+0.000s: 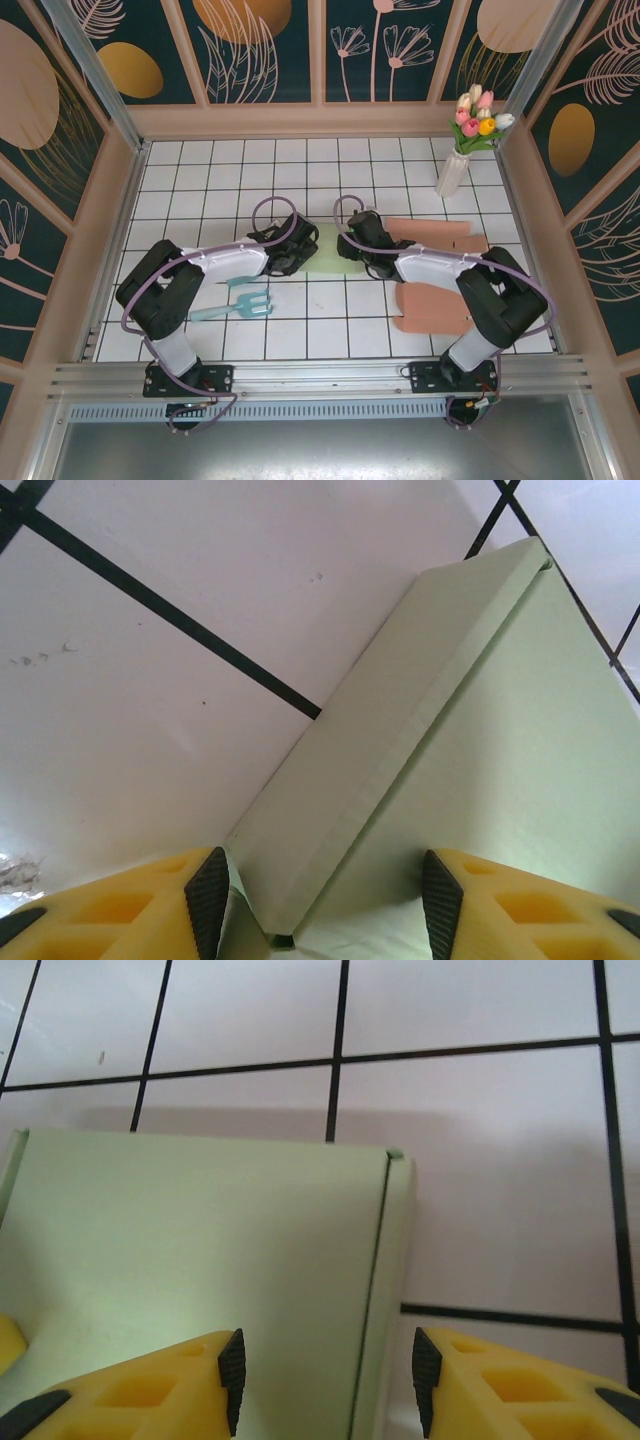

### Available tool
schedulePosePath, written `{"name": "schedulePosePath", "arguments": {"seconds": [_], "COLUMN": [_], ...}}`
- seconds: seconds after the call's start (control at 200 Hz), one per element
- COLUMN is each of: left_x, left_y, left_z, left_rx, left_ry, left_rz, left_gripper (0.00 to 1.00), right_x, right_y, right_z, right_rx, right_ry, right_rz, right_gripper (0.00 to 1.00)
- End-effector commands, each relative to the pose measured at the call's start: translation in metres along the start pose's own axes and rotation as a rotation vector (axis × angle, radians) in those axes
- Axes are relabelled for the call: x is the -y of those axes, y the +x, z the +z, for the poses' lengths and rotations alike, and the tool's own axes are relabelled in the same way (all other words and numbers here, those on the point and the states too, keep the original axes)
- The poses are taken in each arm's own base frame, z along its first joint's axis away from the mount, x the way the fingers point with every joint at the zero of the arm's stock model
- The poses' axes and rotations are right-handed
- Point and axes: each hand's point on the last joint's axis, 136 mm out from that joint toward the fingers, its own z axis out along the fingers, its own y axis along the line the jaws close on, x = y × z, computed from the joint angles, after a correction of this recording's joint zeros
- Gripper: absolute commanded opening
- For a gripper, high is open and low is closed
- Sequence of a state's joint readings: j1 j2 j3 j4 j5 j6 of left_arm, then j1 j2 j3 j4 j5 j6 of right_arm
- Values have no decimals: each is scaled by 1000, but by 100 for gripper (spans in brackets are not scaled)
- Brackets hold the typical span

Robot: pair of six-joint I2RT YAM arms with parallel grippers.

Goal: Fold the paper box

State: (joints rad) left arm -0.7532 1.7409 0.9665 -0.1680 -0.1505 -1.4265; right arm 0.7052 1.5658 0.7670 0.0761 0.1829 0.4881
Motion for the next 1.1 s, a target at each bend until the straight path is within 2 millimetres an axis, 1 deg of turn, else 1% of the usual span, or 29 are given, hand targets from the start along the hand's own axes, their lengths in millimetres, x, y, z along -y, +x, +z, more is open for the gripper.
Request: {"name": "schedulePosePath", "arguments": {"seconds": [0.0, 0.08, 0.185, 0.345, 0.475, 0.616, 0.926, 1.036, 1.096], "left_x": [-41, -41, -41, -41, -41, -39, -39, -38, -39], "left_y": [4, 4, 4, 3, 3, 3, 3, 3, 3], "left_z": [8, 8, 8, 7, 7, 7, 6, 5, 5], "left_rx": [5, 5, 5, 10, 7, 6, 5, 5, 6], "left_ry": [-131, -133, -133, -135, -134, -129, -128, -126, -128], "left_rz": [24, 25, 28, 29, 29, 28, 25, 23, 22], "left_gripper": [56, 56, 55, 55, 55, 55, 55, 55, 55], "right_x": [-1, -2, -4, -5, -6, -12, -9, -11, -14], "right_y": [1, 3, 14, 34, 45, 51, 50, 51, 51], "right_z": [-21, -32, -43, -49, -48, -47, -36, -33, -32], "right_rx": [4, 13, 4, -17, -37, -54, -55, -61, -66], "right_ry": [-16, -35, -57, -106, -142, -186, -143, -150, -164], "right_rz": [33, 41, 43, 77, 104, 120, 106, 104, 104], "right_gripper": [50, 50, 49, 48, 48, 46, 46, 45, 43]}}
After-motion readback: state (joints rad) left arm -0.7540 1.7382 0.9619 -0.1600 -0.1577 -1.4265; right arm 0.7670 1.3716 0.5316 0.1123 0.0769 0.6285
